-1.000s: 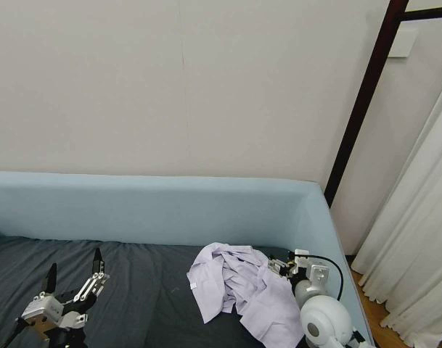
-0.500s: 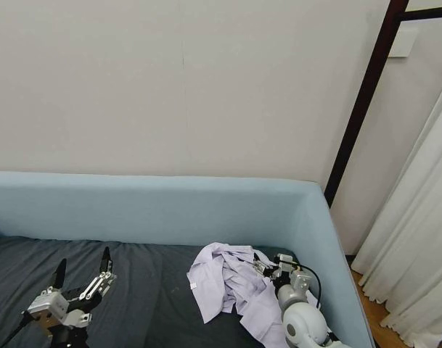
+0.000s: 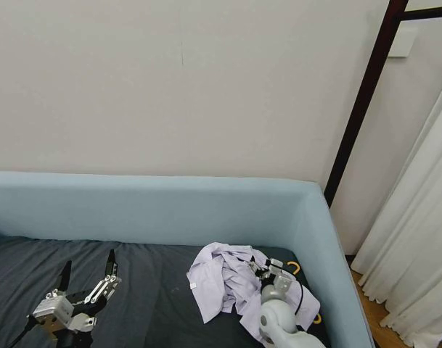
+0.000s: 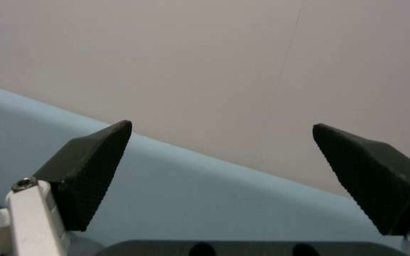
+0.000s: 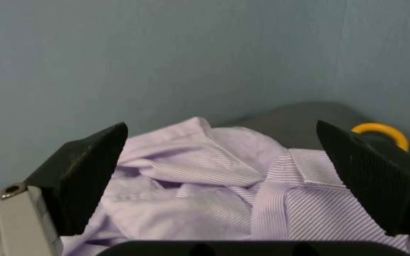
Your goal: Pick up the clothes from the sofa and hang them on the clothes hanger.
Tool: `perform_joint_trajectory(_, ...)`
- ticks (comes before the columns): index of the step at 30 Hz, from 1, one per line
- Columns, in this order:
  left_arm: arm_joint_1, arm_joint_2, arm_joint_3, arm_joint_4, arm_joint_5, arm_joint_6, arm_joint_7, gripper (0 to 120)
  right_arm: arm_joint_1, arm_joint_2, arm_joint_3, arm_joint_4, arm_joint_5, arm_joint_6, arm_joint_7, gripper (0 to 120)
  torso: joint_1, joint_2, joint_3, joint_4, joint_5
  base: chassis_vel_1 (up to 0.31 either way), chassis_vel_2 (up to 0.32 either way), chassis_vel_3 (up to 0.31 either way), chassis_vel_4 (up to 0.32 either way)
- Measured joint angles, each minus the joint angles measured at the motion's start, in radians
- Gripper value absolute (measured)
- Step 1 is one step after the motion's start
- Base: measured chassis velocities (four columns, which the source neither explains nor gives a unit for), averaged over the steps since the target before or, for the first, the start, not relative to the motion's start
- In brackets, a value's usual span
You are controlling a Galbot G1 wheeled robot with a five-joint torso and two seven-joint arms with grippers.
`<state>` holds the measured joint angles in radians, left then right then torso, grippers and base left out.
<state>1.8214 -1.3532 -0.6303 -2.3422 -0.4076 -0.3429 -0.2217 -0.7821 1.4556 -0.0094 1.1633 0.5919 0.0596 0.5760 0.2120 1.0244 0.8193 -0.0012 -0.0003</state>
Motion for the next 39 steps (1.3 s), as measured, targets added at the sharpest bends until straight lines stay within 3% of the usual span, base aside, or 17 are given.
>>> perform_joint_trajectory(8, 0.005, 0.001, -0.013, -0.006, 0.0, 0.0, -0.013, 100, 0.062, 0.083, 0.012, -0.152, -0.121, -0.066, 0.093, 100, 0.0, 0.0, 0.0, -0.0003, 0.0, 0.0, 0.0, 0.0, 0.0)
perform_joint_trajectory(11, 0.008, 0.001, -0.018, -0.008, 0.0, 0.0, -0.018, 100, 0.096, 0.122, 0.049, -0.285, -0.298, -0.026, 0.095, 100, 0.0, 0.0, 0.0, -0.0004, 0.0, 0.0, 0.0, 0.0, 0.0)
perform_joint_trajectory(24, 0.01, -0.011, -0.004, -0.016, 0.013, 0.0, -0.019, 100, 0.079, 0.103, 0.064, -0.313, -0.359, -0.063, 0.085, 99, 0.0, 0.0, 0.0, -0.0004, 0.0002, 0.0, 0.0, 0.0, 0.0)
perform_joint_trajectory(26, 0.009, -0.014, 0.002, -0.016, 0.017, -0.001, -0.019, 100, 0.073, 0.093, 0.063, -0.302, -0.354, -0.068, 0.084, 90, 0.0, 0.0, 0.0, -0.0004, 0.0002, 0.0, 0.0, 0.0, 0.0)
perform_joint_trajectory(28, 0.009, -0.015, 0.003, -0.016, 0.017, 0.0, -0.019, 100, 0.072, 0.09, 0.063, -0.298, -0.352, -0.07, 0.083, 88, 0.0, 0.0, 0.0, -0.0004, 0.0002, 0.0, 0.0, 0.0, 0.0)
perform_joint_trajectory(31, 0.008, -0.019, 0.006, -0.017, 0.02, -0.001, -0.019, 100, 0.059, 0.073, 0.058, -0.268, -0.334, -0.082, 0.085, 72, 0.0, 0.0, 0.0, -0.0003, 0.0003, 0.0, 0.0, 0.0, 0.0)
perform_joint_trajectory(39, 0.003, -0.025, 0.016, -0.015, 0.024, -0.001, -0.019, 100, 0.043, 0.04, 0.055, -0.243, -0.317, -0.093, 0.085, 46, 0.0, 0.0, 0.0, -0.0004, 0.0003, 0.0, 0.0, 0.0, 0.0)
